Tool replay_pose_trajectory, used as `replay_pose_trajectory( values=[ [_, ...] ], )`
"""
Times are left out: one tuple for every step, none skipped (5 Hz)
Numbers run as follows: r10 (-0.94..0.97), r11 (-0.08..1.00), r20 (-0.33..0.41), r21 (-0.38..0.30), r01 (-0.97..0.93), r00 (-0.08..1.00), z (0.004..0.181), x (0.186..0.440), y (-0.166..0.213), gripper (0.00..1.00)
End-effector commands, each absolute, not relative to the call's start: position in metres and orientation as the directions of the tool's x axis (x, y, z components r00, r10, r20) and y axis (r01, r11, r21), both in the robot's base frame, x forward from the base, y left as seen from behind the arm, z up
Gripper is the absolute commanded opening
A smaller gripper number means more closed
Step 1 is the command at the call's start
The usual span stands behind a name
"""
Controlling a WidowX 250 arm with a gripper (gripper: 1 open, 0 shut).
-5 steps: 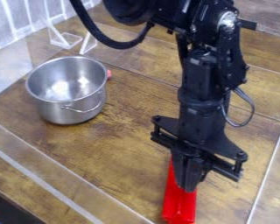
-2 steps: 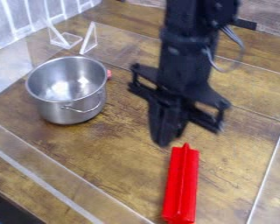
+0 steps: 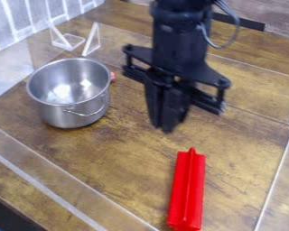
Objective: Put the red object in the silver pot
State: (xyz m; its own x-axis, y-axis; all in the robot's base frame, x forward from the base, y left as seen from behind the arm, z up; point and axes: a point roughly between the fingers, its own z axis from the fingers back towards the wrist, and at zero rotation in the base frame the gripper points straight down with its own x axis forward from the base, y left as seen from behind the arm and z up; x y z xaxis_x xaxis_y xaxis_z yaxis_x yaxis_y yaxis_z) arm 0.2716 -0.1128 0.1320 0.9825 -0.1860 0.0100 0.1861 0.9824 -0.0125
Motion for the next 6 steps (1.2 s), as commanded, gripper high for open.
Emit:
replay_pose_trajectory(
  values=[
    [-0.299,0.953,0.053,-0.028,0.301,0.953,0.126,0.279,-0.14,1.0],
    [-0.276,0.96,0.067,-0.034,0.279,0.959,0.096,0.28,-0.148,1.0],
    [-0.25,0.967,0.062,-0.042,0.253,0.966,0.068,0.277,-0.149,1.0],
    [-0.205,0.977,0.05,-0.051,0.208,0.977,0.053,0.279,-0.143,1.0],
    [-0.159,0.985,0.048,-0.058,0.161,0.986,0.046,0.28,-0.136,0.0],
    [-0.164,0.986,0.027,-0.027,0.164,0.986,0.067,0.284,-0.124,0.0]
  ],
)
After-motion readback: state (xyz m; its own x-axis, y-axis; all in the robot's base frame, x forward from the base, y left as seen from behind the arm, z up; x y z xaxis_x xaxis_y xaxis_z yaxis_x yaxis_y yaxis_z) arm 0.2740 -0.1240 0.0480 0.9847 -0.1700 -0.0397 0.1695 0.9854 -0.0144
